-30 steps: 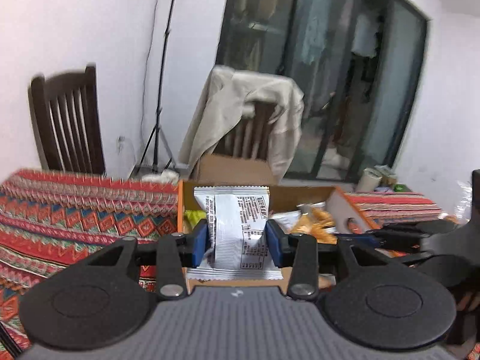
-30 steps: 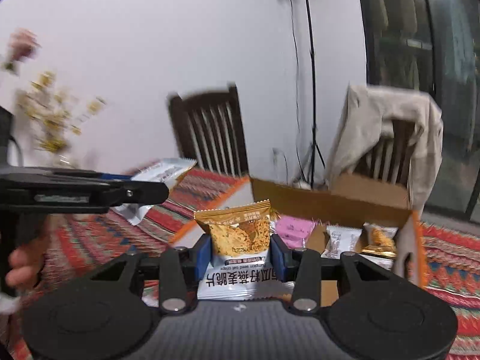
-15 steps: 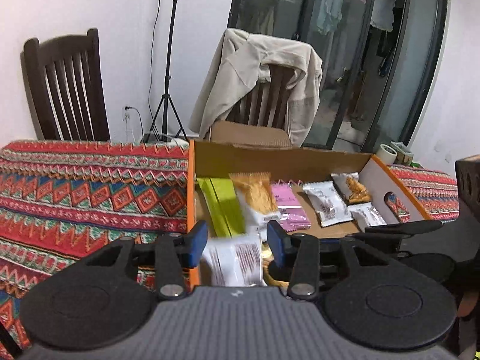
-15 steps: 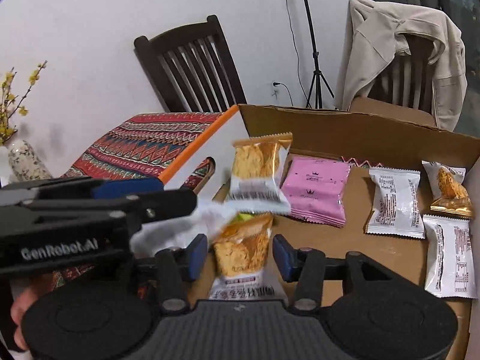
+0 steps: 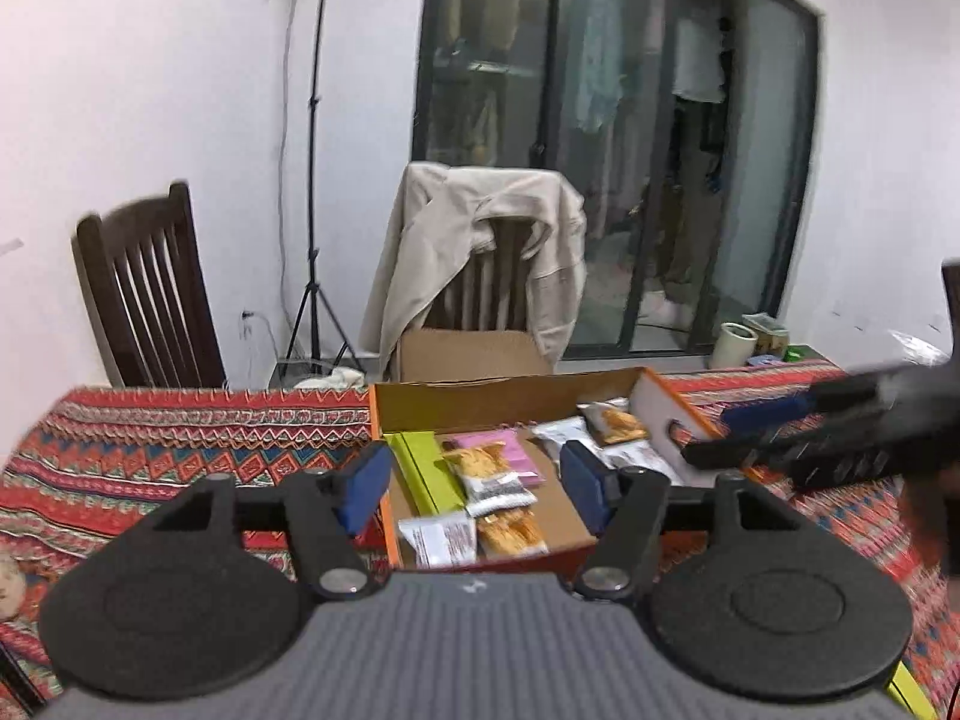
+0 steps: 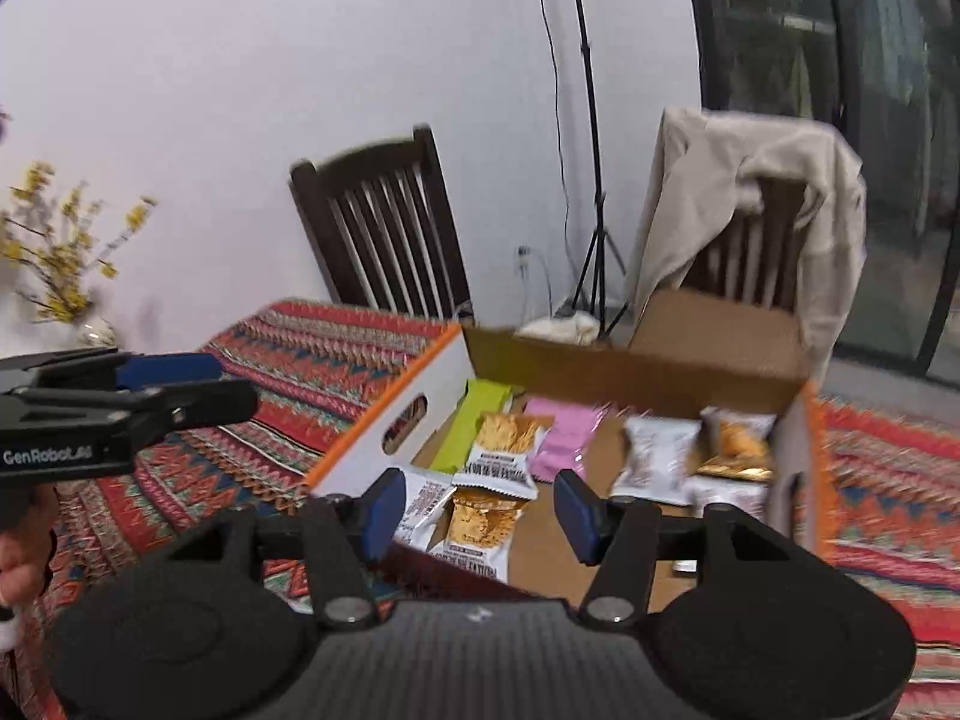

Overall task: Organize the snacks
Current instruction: 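Move both tools back to the snack pile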

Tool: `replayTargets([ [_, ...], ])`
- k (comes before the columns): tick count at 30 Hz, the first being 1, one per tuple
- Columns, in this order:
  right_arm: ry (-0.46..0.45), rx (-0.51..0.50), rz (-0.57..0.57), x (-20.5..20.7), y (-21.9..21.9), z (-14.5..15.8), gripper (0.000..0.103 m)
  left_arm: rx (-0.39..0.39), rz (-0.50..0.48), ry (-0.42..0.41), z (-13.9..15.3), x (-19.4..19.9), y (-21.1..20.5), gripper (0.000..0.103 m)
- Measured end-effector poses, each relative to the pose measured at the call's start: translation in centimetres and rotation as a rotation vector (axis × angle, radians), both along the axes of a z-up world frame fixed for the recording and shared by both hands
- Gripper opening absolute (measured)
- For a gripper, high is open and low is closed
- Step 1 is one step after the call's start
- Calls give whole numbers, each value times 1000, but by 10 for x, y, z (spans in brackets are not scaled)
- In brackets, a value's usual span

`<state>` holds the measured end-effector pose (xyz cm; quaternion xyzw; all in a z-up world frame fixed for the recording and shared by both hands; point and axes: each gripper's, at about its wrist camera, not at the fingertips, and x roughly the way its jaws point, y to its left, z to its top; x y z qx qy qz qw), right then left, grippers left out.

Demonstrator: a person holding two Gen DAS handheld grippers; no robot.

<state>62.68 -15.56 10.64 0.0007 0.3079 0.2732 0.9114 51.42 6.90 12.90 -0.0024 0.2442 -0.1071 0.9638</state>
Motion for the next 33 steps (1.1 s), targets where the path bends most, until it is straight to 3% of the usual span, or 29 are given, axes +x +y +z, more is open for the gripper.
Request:
replayTargets([
  [8,-176,-80,20,-122,-52,68,71,28,-40,-56,31,-117,-1,87],
  [12,-261,-119,15,-192,-74,80,79,24,-59,-106,33,-179,-6,89],
  [16,-317,-125,7,-260,-95,74,83,9,-58,-167,27,-243,-13,99],
  [23,-357,-75,-22,-366,-131,41,94,14,2,-195,-12,-330,-34,103],
  [26,-341,-79,-62,-394,-141,16,100,-38,42,-154,-34,-350,-34,103],
  [30,-274,-82,-113,-420,-151,-31,100,-91,114,-69,-72,-367,-29,103],
  [33,-207,-28,-116,-433,-158,-70,100,-110,180,24,-102,-366,-27,103],
])
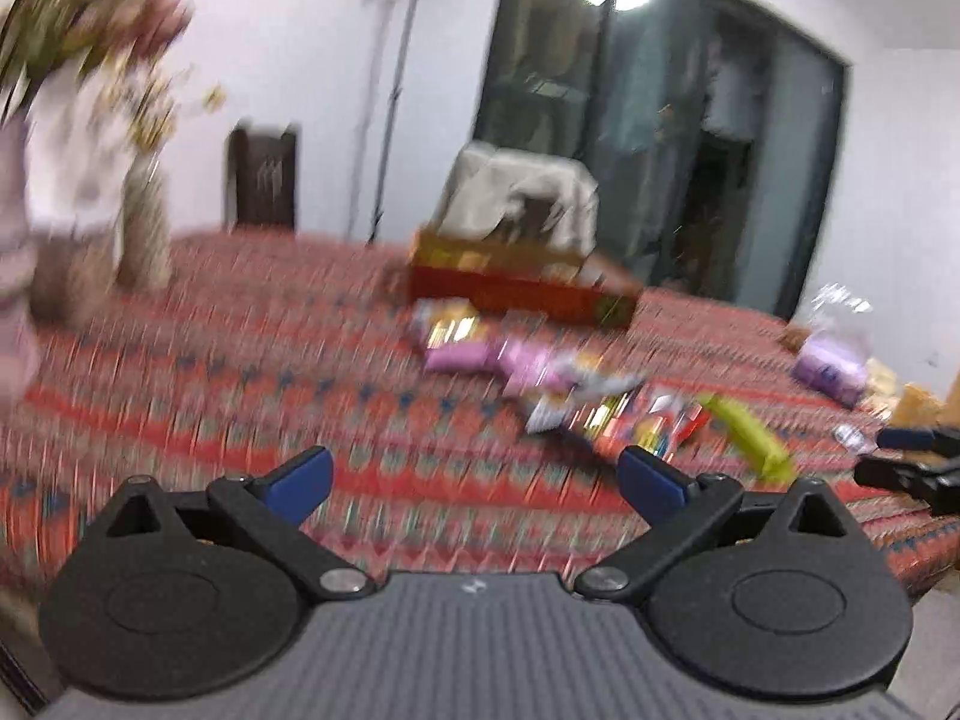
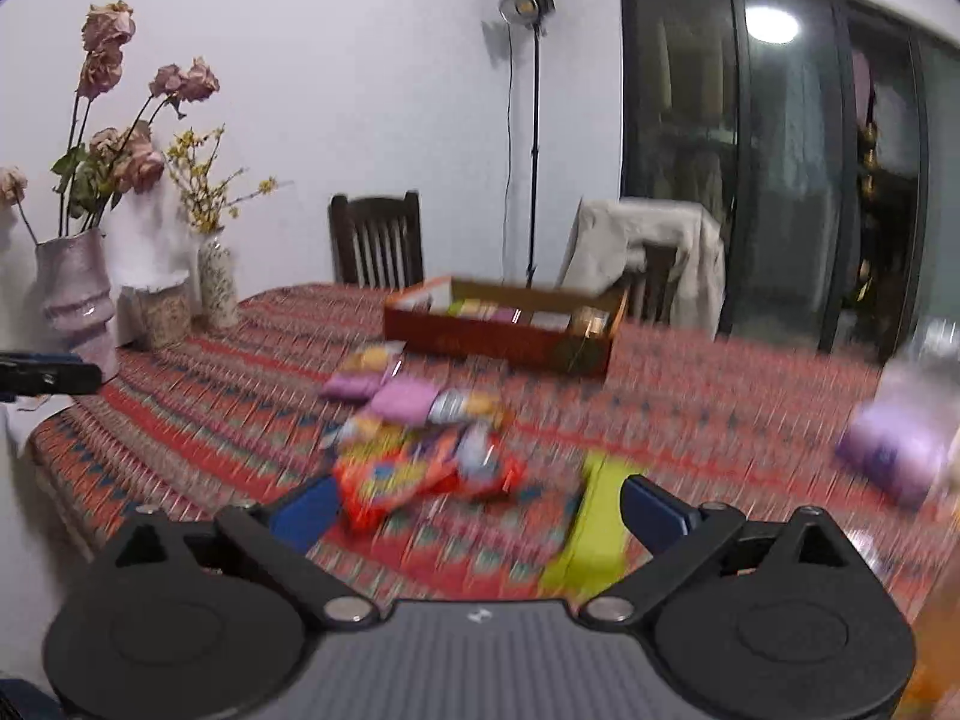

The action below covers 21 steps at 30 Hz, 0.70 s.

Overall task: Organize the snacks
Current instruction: 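Move both tools back to the snack pile, then grasp a gold-windowed packet with the left gripper while the right grasps a white packet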

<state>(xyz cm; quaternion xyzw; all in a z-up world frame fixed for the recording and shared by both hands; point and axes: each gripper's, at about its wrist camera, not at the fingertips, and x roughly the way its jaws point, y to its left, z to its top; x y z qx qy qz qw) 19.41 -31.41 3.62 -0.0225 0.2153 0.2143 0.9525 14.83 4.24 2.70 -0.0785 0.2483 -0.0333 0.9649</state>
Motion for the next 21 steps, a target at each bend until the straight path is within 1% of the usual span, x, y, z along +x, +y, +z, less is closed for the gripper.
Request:
replayTargets([
  [2,59,35,-1,-3,-3,-24,100,-5,14,49,-13,-2,5,103],
  [3,89,35,-5,-2,-2,-34,100,1,20,66,-18,-1,4,103],
  [5,125,-2,-21,-2,2,-50,100,12,30,83,-23,-2,5,103],
  [7,126,-43,-33,-3,8,-59,100,8,34,94,-24,1,5,103],
  [9,123,-59,-33,-3,11,-63,100,10,31,104,-25,6,5,103],
  [14,142,-42,-16,7,15,-67,100,24,26,119,-25,22,1,103],
  [21,147,-17,-7,34,17,-60,100,18,13,165,-35,58,-2,103],
])
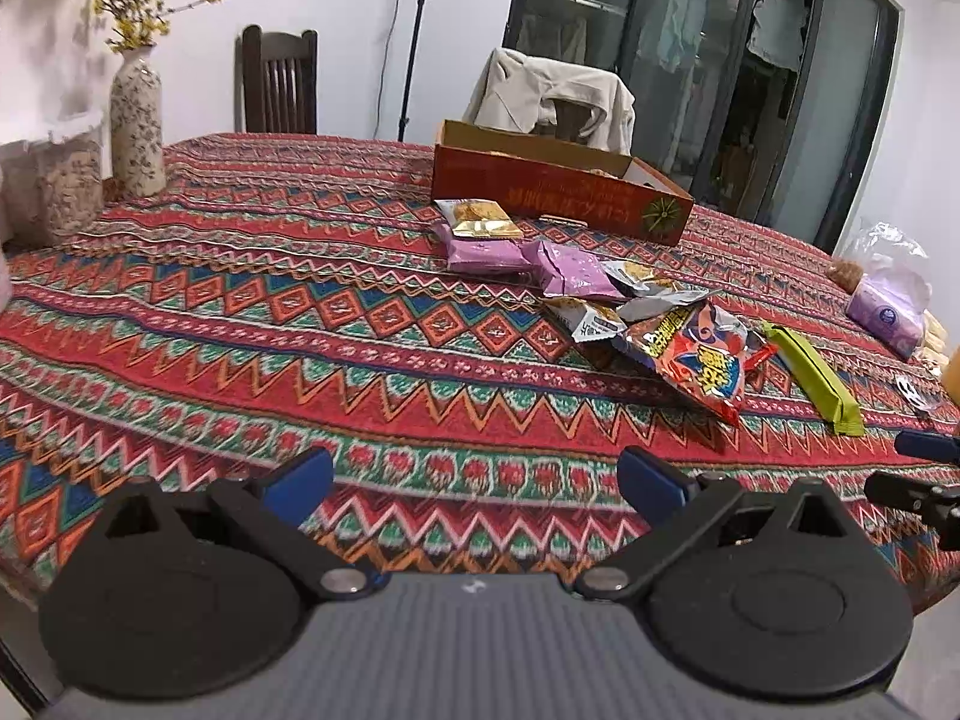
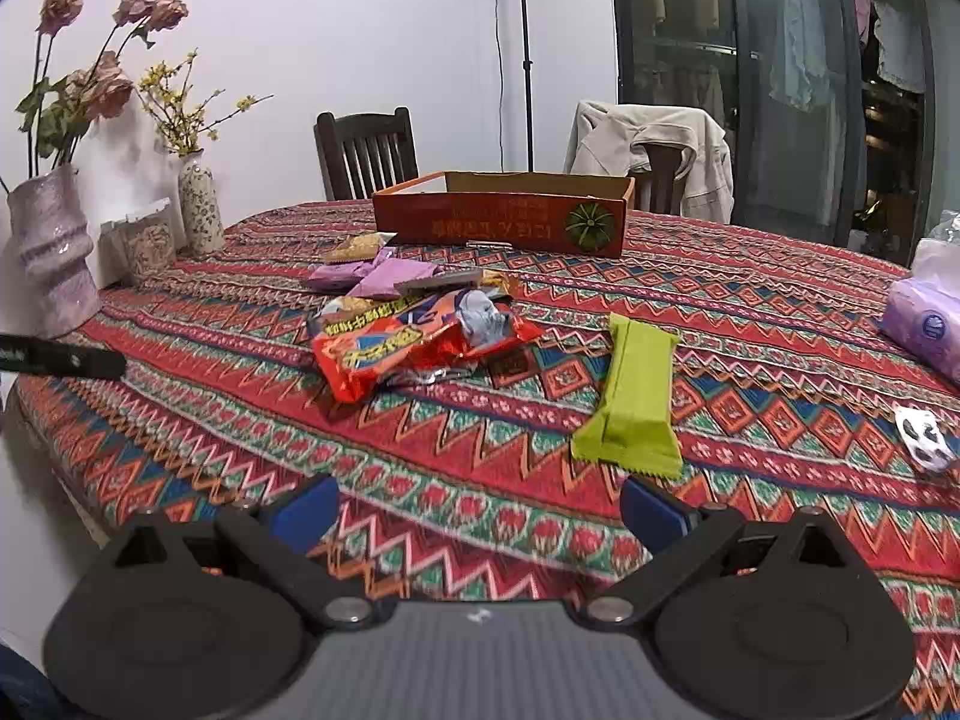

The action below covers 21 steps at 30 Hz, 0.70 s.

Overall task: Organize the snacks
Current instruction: 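Grasp a gold-windowed packet with the left gripper while the right grasps a white packet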

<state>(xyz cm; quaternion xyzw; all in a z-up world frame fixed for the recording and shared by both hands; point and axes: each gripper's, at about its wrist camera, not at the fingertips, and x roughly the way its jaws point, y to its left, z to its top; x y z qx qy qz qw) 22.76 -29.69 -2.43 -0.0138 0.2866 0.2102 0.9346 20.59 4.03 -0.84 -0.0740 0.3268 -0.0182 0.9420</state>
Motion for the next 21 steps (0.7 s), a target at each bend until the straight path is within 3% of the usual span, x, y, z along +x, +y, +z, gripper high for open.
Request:
replayTargets([
  [7,-19,55,28,43,15,13,97,-18,-49,6,-4,52,-6,103],
  [12,-59,25,80,92,45,27,93,-9,-84,-18,1,94,-5,103],
  [18,-30,-15,115,162,90,22,92,-32,-45,-20,-4,138,-8,103],
  [19,-19,-40,119,174,98,18,90,-36,-45,-18,-6,142,-9,103],
  [21,3,-92,127,190,111,8,71,-52,-65,-6,-11,149,-15,103],
])
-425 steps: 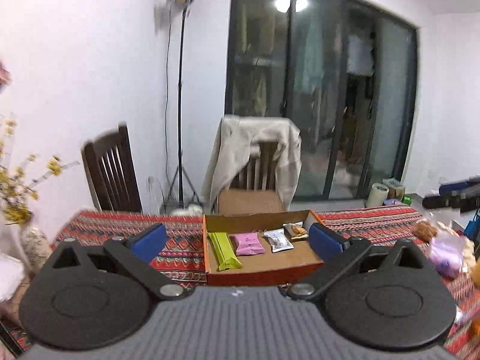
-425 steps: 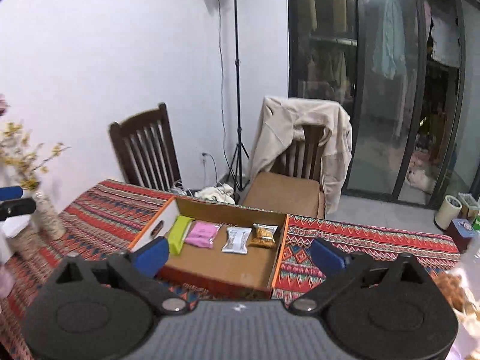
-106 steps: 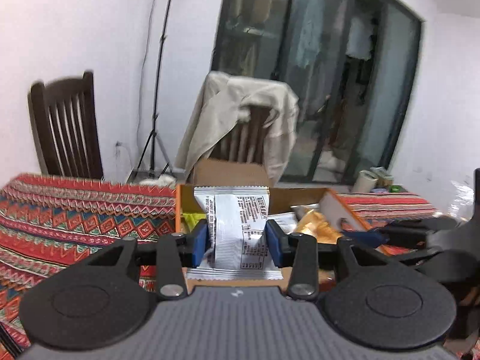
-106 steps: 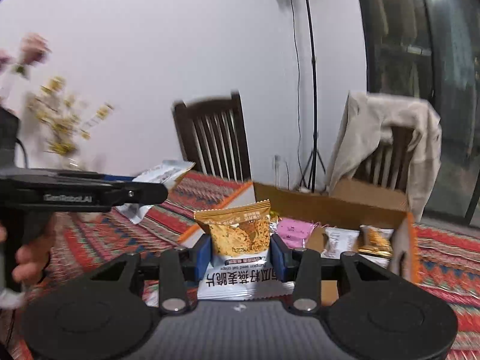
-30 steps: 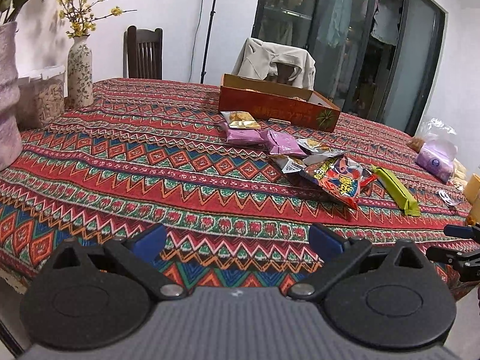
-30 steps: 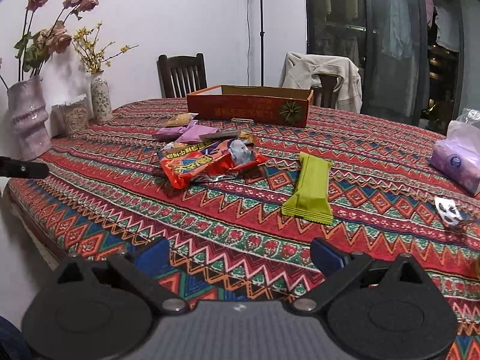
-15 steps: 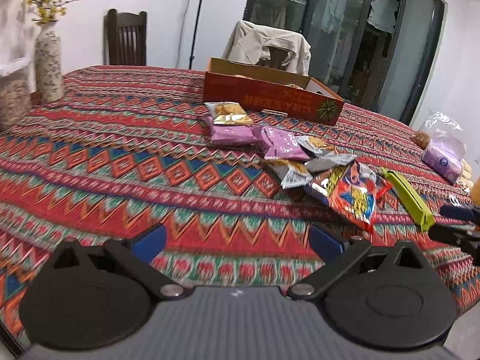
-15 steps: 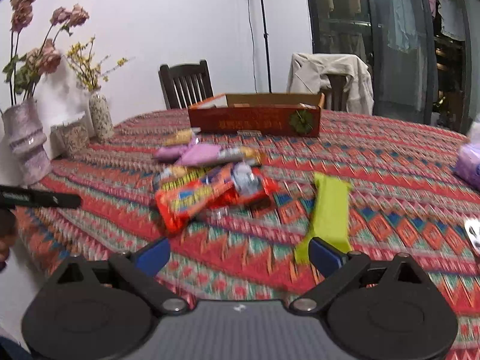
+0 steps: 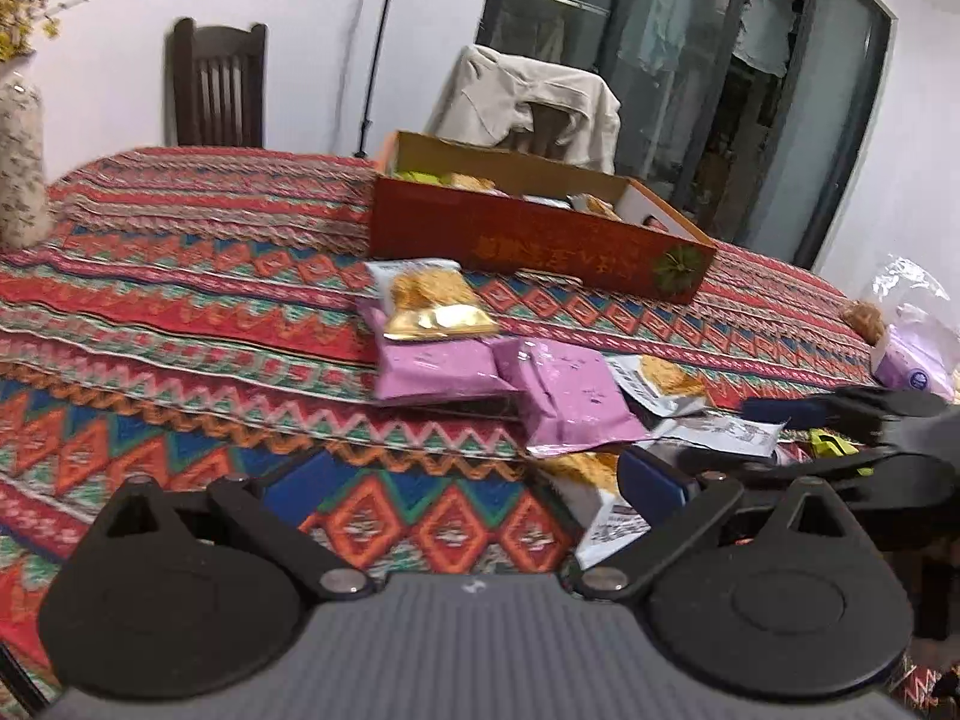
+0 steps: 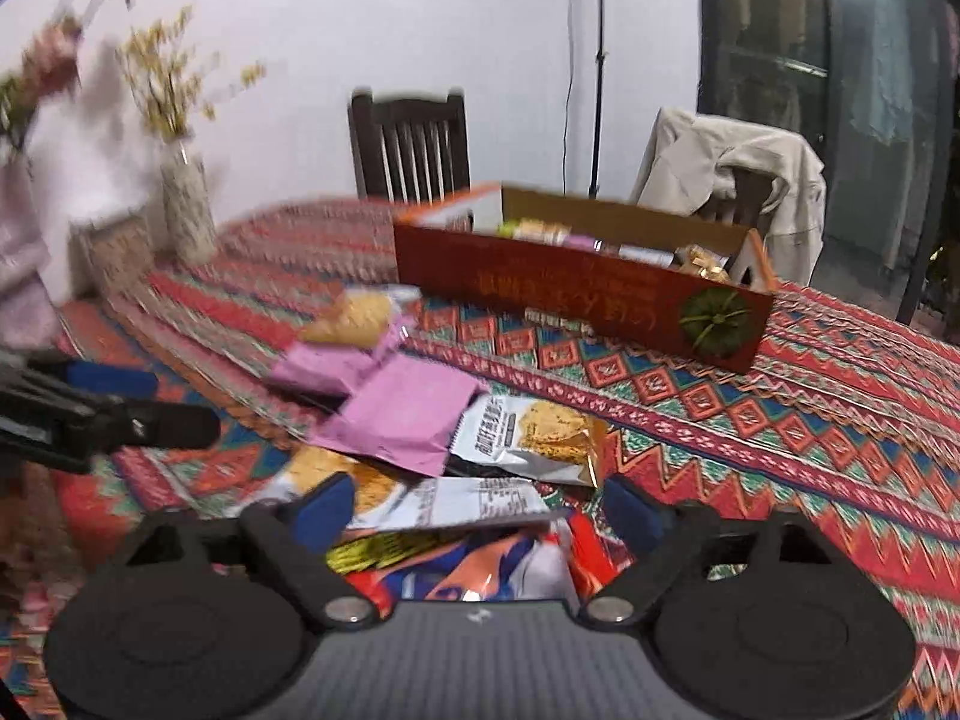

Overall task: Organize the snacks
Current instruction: 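Grasp a gold-windowed packet with the left gripper while the right grasps a white packet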

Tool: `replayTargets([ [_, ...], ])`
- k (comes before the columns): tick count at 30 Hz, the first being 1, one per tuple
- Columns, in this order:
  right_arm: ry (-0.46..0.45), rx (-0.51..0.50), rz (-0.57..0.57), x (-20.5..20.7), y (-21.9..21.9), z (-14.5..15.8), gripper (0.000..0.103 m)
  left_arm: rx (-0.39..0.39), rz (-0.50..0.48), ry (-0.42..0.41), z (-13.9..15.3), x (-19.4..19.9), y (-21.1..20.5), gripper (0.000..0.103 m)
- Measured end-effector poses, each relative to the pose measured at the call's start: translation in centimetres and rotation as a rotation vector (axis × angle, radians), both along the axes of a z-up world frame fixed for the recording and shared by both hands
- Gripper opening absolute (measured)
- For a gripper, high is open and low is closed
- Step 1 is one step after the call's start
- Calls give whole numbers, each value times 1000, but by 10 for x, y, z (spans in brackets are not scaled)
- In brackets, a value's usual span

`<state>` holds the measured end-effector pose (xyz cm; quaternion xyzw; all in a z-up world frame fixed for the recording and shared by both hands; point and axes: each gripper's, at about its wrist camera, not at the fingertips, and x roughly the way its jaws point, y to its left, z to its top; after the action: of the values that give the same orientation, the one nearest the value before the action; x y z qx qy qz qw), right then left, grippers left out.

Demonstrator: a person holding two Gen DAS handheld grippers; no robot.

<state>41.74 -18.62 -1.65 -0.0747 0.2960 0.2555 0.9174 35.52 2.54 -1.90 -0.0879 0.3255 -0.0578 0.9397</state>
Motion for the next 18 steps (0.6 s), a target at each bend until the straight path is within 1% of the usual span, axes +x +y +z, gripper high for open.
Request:
replayTargets([
  [1,13,-18,5,5,4,-4,65,-10,-12,10,-2,3,-2,103],
  [2,26,-27,15,10,7,-8,64,-20,-25,21,-4,7,-7,102],
  [5,36,-33,14,17,6,-14,63,-19,-65,28,-10,16,-23,102],
  [9,61,-20,-11,22,-5,-19,63,39,-99,23,-16,25,-53,102],
  [13,31,-50,-66,21,-18,-18,63,85,-85,39,-26,29,-71,102],
  [15,38,-9,-77,19,-30,-16,63,138,-57,20,-28,26,-77,97],
  [17,32,5,-89,15,-40,-14,63,158,-41,9,-28,24,-78,75],
  [18,30,1,-92,14,-43,-14,63,177,-35,3,-27,21,-78,69],
])
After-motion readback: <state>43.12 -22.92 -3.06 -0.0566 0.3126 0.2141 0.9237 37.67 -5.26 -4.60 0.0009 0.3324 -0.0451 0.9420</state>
